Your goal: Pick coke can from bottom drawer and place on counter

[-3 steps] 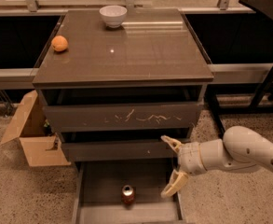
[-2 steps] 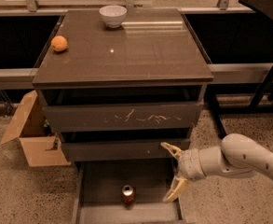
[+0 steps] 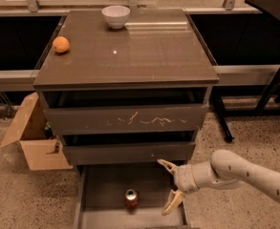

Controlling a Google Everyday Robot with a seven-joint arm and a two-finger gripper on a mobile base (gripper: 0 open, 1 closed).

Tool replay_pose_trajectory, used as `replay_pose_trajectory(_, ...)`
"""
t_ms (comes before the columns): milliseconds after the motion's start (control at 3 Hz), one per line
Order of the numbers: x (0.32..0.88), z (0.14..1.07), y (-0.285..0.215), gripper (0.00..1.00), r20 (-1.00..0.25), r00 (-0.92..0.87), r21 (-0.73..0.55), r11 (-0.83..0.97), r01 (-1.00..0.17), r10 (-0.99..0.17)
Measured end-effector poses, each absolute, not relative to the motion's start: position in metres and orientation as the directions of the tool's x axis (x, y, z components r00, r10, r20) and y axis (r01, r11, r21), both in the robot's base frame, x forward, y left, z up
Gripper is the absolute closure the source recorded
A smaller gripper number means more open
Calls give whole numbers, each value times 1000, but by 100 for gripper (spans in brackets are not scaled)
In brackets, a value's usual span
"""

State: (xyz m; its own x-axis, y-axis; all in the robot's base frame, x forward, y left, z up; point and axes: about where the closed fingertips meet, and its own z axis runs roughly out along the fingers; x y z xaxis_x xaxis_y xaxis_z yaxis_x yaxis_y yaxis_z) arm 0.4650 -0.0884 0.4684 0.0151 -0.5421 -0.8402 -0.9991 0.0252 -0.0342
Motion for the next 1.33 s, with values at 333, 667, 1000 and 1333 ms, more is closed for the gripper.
replay_pose_trajectory(333,466,455,-84,0,-836,15,-33,23,-999,-548)
replay_pose_trajectory(667,470,425,-84,0,-836,20,-31,10,-999,-549)
replay_pose_trajectory(1000,471,391,-82,0,-840,28,-29,-7,-1000,-542)
replay_pose_trajectory(1333,474,358,-75,0,-848,36,-25,-28,-999,-529)
